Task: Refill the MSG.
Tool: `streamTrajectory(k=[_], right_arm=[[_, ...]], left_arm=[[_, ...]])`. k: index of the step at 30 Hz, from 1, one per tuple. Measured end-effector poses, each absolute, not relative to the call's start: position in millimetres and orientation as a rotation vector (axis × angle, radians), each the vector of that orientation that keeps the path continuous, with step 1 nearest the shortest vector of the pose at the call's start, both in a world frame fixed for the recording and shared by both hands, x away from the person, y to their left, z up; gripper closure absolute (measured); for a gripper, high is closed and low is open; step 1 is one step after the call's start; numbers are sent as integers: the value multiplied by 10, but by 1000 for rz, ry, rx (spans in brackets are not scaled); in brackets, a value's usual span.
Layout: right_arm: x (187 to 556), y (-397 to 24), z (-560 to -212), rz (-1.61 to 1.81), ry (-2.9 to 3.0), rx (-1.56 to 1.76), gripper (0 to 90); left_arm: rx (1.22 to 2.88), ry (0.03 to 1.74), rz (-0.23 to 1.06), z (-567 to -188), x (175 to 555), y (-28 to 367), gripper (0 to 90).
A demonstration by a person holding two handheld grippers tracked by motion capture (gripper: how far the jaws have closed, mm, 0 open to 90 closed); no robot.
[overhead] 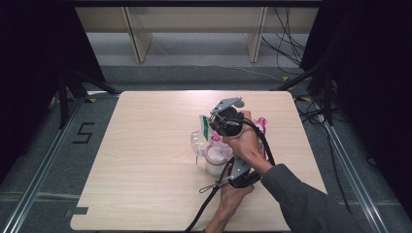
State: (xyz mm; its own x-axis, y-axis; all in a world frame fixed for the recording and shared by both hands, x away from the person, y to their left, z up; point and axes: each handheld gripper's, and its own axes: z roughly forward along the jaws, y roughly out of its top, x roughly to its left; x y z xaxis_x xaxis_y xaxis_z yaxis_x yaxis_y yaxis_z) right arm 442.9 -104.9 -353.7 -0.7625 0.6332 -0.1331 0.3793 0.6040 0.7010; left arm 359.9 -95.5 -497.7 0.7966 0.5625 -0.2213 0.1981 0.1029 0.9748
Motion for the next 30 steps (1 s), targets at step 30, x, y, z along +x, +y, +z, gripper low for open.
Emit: streamTrajectory(k=[30], right_arm=[[4451, -1030, -3544, 945, 2485, 814, 900]], left_arm=[[1459, 646, 296, -4965, 3587, -951, 771]])
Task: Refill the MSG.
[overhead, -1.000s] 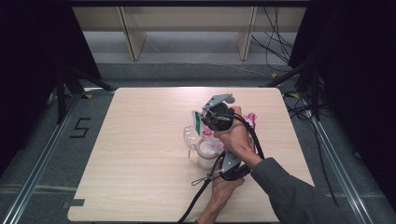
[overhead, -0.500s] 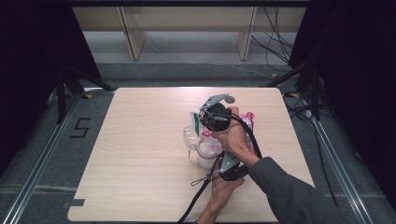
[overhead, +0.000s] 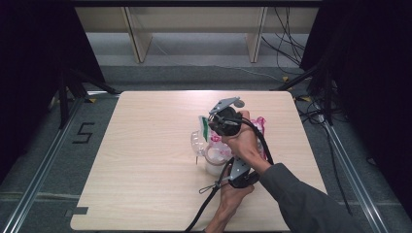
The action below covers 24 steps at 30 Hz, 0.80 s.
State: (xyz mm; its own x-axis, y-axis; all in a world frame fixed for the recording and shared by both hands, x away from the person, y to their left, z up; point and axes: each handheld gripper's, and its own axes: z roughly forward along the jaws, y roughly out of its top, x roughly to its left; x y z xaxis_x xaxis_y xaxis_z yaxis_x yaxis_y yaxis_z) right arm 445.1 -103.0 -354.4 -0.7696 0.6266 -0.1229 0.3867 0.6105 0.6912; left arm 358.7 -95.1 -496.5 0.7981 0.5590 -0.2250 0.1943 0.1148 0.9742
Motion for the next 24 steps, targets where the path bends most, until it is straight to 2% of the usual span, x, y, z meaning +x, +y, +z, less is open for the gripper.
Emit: streamTrajectory(k=[24], right_arm=[[4470, -1114, -3525, 973, 2471, 840, 900]], left_arm=[[1537, 634, 334, -4986, 3609, -921, 772]])
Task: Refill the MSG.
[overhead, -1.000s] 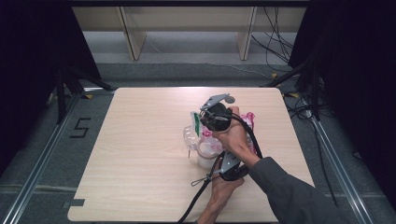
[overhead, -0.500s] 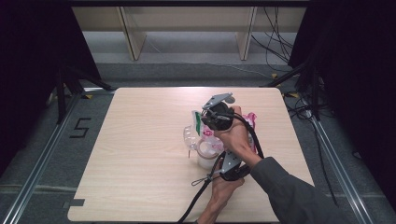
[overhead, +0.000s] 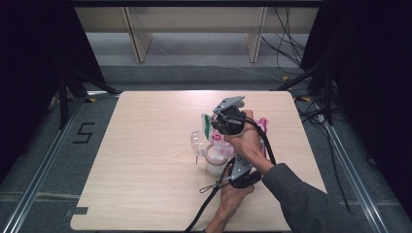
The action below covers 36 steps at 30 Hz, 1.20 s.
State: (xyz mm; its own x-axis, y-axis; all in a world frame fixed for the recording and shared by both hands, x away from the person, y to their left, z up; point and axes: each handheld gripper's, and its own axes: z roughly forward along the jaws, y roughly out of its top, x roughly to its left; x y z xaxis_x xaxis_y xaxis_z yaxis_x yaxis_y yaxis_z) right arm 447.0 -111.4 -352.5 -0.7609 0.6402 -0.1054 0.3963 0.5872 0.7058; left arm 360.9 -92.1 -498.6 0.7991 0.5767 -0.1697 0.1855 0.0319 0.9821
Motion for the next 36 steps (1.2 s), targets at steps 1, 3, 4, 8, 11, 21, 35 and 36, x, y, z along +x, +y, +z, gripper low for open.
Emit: streamTrajectory(k=[1, 3, 4, 8, 11, 21, 35, 36], right_arm=[[4470, -1111, -3534, 982, 2456, 837, 900], [4466, -1109, -3533, 989, 2459, 847, 900], [4465, -1112, -3530, 988, 2461, 844, 900], [4467, -1115, -3528, 997, 2455, 842, 900], [4460, -1111, -3531, 1003, 2448, 854, 900], [4464, -1120, -3518, 982, 2461, 839, 900], [4452, -1169, -3499, 1010, 2453, 854, 900], [4448, -1171, -3502, 1020, 2444, 854, 900]], left_arm=[[1538, 640, 339, -4985, 3606, -923, 772], [1539, 638, 339, -4984, 3606, -921, 772], [1539, 638, 340, -4984, 3606, -920, 772], [1539, 638, 339, -4986, 3605, -919, 772], [1539, 640, 341, -4985, 3603, -918, 772], [1538, 642, 340, -4984, 3598, -918, 772], [1552, 639, 351, -5012, 3600, -922, 772], [1554, 637, 351, -5012, 3600, -920, 772]])
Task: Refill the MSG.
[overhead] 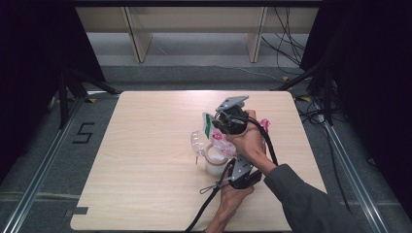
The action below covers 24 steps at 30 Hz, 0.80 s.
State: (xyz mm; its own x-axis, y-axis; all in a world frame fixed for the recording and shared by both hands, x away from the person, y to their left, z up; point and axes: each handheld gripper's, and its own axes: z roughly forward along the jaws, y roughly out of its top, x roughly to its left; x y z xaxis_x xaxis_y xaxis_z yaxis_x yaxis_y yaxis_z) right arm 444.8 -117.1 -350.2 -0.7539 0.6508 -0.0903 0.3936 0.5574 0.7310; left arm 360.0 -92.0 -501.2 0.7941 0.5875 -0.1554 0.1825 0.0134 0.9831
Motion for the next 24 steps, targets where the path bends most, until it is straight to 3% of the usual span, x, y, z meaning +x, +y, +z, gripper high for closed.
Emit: streamTrajectory(k=[21, 24], right_arm=[[4313, -1468, -3375, 1252, 2361, 894, 900], [4270, -1509, -3372, 1307, 2356, 894, 900]], left_arm=[[1629, 653, 351, -5034, 3550, -859, 767], [1611, 671, 304, -5038, 3533, -832, 760]])
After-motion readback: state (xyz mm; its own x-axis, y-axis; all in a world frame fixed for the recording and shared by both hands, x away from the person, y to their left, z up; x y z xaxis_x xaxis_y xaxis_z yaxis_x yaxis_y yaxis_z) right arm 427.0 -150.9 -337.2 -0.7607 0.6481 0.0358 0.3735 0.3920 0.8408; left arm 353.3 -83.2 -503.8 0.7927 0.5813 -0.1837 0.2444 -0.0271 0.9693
